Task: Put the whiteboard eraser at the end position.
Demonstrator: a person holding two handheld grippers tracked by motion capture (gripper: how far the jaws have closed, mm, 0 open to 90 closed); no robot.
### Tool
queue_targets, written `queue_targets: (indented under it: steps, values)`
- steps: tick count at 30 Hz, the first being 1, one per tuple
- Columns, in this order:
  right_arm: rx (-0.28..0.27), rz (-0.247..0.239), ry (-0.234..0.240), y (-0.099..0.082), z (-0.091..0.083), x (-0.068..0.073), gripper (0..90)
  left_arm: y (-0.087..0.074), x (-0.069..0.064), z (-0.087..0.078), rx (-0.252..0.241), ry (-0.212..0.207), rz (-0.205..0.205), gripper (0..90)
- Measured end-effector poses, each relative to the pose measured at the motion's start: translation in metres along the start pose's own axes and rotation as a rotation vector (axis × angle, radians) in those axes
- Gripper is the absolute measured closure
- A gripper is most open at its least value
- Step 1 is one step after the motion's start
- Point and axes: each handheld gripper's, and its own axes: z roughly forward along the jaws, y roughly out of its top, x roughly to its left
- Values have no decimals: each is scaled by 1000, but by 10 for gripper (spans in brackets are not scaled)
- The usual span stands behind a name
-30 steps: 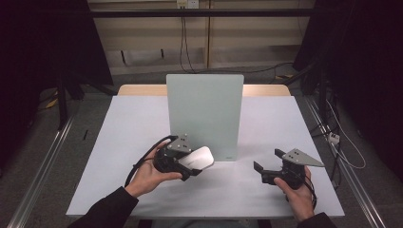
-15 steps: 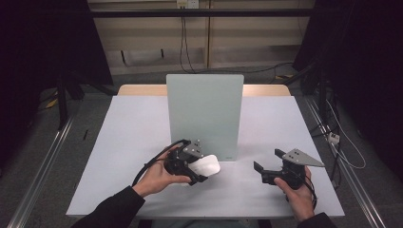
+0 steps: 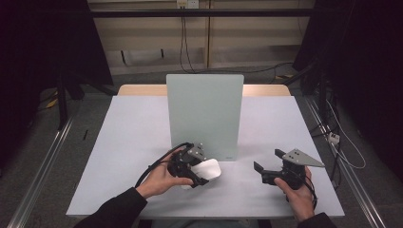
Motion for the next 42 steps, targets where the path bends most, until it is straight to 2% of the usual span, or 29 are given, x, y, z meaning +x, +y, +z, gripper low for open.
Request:
queue_targets:
  steps: [5,6,7,8,19,22,23,24,25,27,28,30,33,38,42]
  values:
    - [1,1,2,0,0,0,53,1,-2,7,5,-13,9,309]
    - [0,1,1,0,0,0,53,1,-3,9,11,6,17,309]
    - [-1,2,3,0,0,0,52,2,-4,10,9,3,19,310]
    - [0,2,4,0,0,0,52,3,-5,10,27,10,29,310]
    - [0,-1,2,0,0,0,52,0,-4,18,8,-5,13,309]
    - [2,-4,5,0,0,0,52,-2,-3,18,-3,-3,0,308]
    - [2,-5,6,0,1,0,52,-3,-2,18,-21,-16,-12,306]
    - [2,-5,6,0,1,0,52,-3,-3,18,-6,5,-7,305]
    - [2,-6,6,0,1,0,52,-4,-3,19,-23,-6,-7,304]
    - [3,-5,6,0,1,0,52,-5,-4,19,-33,0,-10,302]
    - [2,-2,7,0,1,0,52,-5,-6,18,-23,28,-11,301]
    - [1,-5,7,1,2,0,52,-7,-5,19,-53,-13,-21,299]
    - [2,-10,11,0,3,0,52,-6,-6,19,-36,26,-17,298]
    - [2,-5,9,0,2,0,52,-7,-7,18,-44,30,-11,295]
    - [4,-9,10,1,3,0,52,-7,-6,19,-57,34,-19,252]
